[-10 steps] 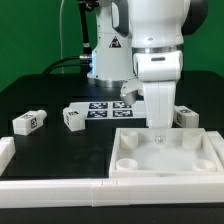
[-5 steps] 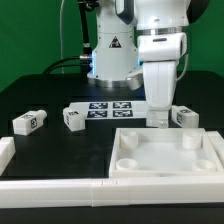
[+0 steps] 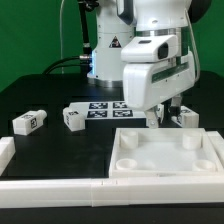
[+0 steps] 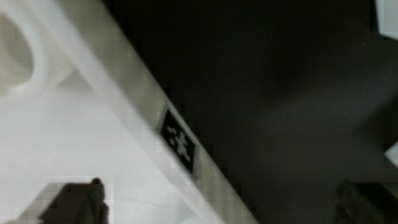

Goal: Assemble one leg

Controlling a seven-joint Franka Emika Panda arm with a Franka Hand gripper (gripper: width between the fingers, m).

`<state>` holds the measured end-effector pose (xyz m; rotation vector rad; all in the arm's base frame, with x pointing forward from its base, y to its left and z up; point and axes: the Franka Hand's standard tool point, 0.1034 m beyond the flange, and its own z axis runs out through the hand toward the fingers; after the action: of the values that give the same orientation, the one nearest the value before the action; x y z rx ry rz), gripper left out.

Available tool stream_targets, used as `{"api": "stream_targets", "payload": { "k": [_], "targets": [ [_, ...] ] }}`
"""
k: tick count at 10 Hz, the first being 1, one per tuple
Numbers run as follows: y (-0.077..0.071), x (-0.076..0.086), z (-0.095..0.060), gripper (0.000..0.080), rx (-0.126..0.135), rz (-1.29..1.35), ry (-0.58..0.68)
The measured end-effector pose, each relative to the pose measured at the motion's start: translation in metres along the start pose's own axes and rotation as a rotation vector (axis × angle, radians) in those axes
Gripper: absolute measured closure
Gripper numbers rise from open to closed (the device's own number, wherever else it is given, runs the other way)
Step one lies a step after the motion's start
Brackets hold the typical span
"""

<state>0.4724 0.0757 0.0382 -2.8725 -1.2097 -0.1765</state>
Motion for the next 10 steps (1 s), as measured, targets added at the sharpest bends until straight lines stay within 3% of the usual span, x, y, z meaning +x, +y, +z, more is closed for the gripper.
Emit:
{"api": "stream_targets", "payload": {
  "k": [5, 8, 10],
  "targets": [
    [-0.032, 0.015, 0.000, 0.0151, 0.026, 0.703, 0.013],
    [-0.056, 0.027, 0.003, 0.0151, 0.039, 0.609, 0.017],
    [-0.061, 0.023, 0.009, 0.0151, 0.063, 0.473, -0.019]
  ]
}}
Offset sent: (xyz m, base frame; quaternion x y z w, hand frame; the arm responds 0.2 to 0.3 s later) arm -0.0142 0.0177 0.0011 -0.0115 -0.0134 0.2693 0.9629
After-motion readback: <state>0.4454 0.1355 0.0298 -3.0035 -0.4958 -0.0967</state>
